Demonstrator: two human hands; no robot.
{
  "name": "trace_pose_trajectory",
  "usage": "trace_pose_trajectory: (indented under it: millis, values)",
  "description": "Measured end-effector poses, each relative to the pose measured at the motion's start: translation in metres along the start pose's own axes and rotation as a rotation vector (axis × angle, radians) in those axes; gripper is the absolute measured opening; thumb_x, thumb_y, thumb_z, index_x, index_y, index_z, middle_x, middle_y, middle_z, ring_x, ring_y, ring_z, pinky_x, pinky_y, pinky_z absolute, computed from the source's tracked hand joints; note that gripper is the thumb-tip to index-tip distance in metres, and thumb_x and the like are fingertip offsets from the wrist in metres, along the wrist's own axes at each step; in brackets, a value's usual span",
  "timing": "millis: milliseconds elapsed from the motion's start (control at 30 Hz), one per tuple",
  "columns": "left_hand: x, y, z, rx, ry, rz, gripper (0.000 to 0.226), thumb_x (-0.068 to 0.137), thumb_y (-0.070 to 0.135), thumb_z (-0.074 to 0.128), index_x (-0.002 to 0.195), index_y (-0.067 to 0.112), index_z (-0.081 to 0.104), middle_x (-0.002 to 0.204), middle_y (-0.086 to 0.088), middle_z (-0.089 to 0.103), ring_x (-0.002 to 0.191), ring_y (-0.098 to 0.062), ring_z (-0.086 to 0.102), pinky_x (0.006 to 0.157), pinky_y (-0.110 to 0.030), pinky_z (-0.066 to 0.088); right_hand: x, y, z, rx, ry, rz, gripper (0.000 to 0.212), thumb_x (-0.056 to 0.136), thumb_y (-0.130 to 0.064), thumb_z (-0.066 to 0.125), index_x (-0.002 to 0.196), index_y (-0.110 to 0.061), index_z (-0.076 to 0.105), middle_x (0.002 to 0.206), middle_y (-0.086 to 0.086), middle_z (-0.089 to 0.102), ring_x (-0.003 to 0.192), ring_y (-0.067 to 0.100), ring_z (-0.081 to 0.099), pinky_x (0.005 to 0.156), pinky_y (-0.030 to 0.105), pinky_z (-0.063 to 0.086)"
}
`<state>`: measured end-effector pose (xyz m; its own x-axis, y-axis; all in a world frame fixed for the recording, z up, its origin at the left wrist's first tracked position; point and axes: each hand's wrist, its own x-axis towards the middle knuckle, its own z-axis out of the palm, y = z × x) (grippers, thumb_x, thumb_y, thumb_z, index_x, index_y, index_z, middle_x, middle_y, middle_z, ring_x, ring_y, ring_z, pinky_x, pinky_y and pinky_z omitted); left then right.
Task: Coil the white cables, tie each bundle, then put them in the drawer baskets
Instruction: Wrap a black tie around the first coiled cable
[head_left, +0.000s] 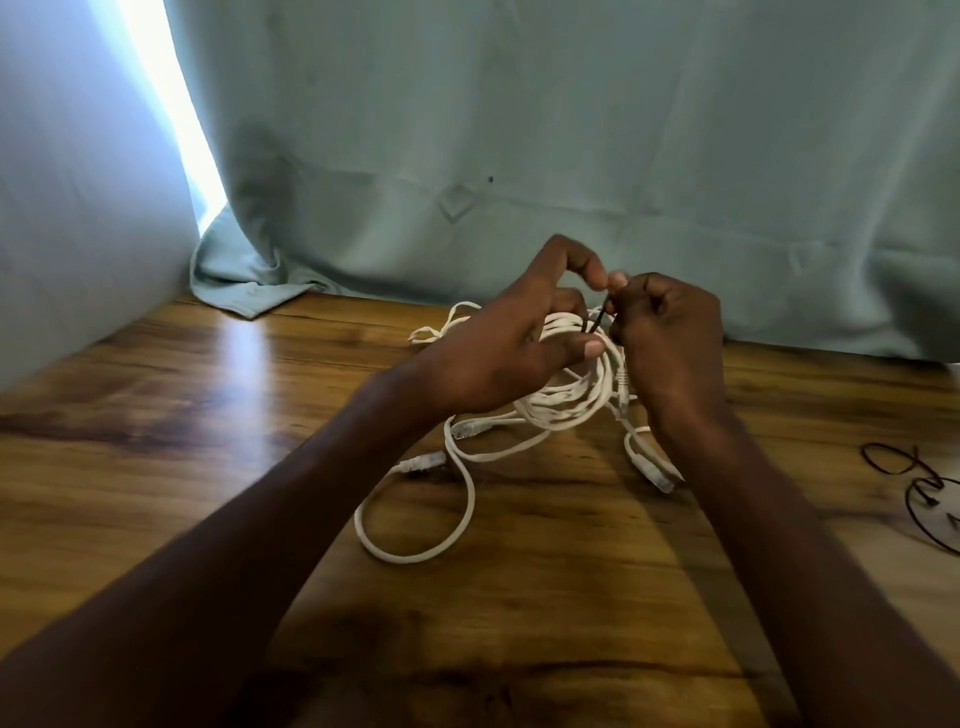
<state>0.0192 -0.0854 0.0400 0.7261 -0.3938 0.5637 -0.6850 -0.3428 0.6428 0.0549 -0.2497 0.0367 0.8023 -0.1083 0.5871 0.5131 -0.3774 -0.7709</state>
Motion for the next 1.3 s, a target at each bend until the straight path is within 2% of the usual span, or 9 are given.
trace_pose_trajectory:
  millis: [133,300,433,533,733,833,933,1067,1300]
  values:
    - [0.0,0.014,-0.004,-0.017,-0.012,0.045,0.031,0.095,-0.004,0.064,0.125,-0.001,0.053,0.115,-0.007,0.066,0.089,-0.007,0.067,0.066,-0.01,0.047,0.001,-0.004,-0.01,0.131,-0.154,0.069,0.022,0.1,-0.018,0.067,0.081,-0.014,0.078,0.065,0.002,0.073,0.055,0.011,0.068,0.052,0.023,0.052]
    - [0.0,0.017,-0.002,0.074,0.11,0.004,0.021,0.097,0.002,0.064,0.116,0.009,0.062,0.102,0.003,0.068,0.082,0.002,0.063,0.064,-0.011,0.045,-0.002,-0.004,-0.01,0.19,-0.416,0.275,0.028,0.098,-0.004,0.066,0.074,-0.019,0.07,0.051,-0.009,0.067,0.047,0.004,0.064,0.046,0.015,0.051]
    - [0.0,0.009,0.01,0.319,0.26,0.016,0.022,0.096,0.005,0.063,0.112,0.018,0.059,0.108,0.004,0.06,0.095,-0.004,0.059,0.08,-0.018,0.049,-0.002,-0.001,-0.007,0.233,-0.492,0.449,0.03,0.106,-0.012,0.05,0.08,-0.017,0.063,0.052,-0.013,0.064,0.062,0.012,0.056,0.049,0.023,0.049]
    - [-0.002,0.006,0.011,0.171,0.27,-0.038,0.019,0.098,0.005,0.061,0.112,0.016,0.057,0.097,0.001,0.066,0.084,-0.01,0.066,0.07,-0.021,0.052,-0.003,0.0,-0.004,0.186,-0.492,0.471,0.033,0.104,-0.019,0.055,0.074,-0.015,0.07,0.056,-0.005,0.067,0.054,0.014,0.054,0.049,0.025,0.04]
    - [0.0,0.004,0.005,0.133,0.317,-0.073,0.018,0.097,0.005,0.063,0.114,0.011,0.058,0.094,0.009,0.063,0.078,-0.002,0.06,0.064,-0.013,0.044,-0.011,0.002,0.001,0.275,-0.311,0.228,0.013,0.096,-0.011,0.07,0.086,-0.012,0.078,0.074,0.005,0.076,0.065,0.014,0.072,0.06,0.025,0.059]
    - [0.0,-0.004,0.003,0.106,0.32,-0.149,0.017,0.098,0.006,0.064,0.113,0.011,0.058,0.093,0.01,0.062,0.075,-0.002,0.058,0.064,-0.02,0.046,-0.006,0.009,0.01,0.333,-0.039,0.166,0.012,0.097,-0.014,0.068,0.098,-0.012,0.08,0.087,0.006,0.079,0.084,0.025,0.075,0.078,0.039,0.062]
    - [-0.003,-0.015,-0.003,0.077,0.361,-0.247,0.014,0.097,0.008,0.065,0.11,0.01,0.059,0.089,0.008,0.062,0.076,-0.008,0.06,0.064,-0.03,0.049,-0.006,0.003,0.006,0.249,0.222,-0.147,0.014,0.099,-0.016,0.064,0.099,-0.01,0.076,0.089,0.0,0.074,0.087,0.019,0.069,0.077,0.037,0.055]
    - [-0.005,-0.023,-0.015,-0.089,0.42,-0.389,0.011,0.101,0.014,0.062,0.112,0.013,0.061,0.089,-0.003,0.066,0.075,-0.013,0.063,0.058,-0.031,0.05,-0.019,-0.001,0.012,-0.141,-0.019,-0.569,0.012,0.096,-0.026,0.073,0.096,-0.014,0.077,0.089,-0.002,0.06,0.085,0.017,0.054,0.07,0.03,0.041]
    - [-0.004,-0.027,-0.019,-0.498,0.367,-0.498,0.017,0.104,0.014,0.056,0.117,0.003,0.057,0.081,-0.011,0.062,0.041,-0.007,0.043,0.055,-0.03,0.046,-0.024,0.012,0.034,-0.376,-0.22,-0.322,0.027,0.085,-0.039,0.084,0.11,-0.033,0.08,0.091,-0.007,0.043,0.091,0.022,0.05,0.069,0.032,0.039]
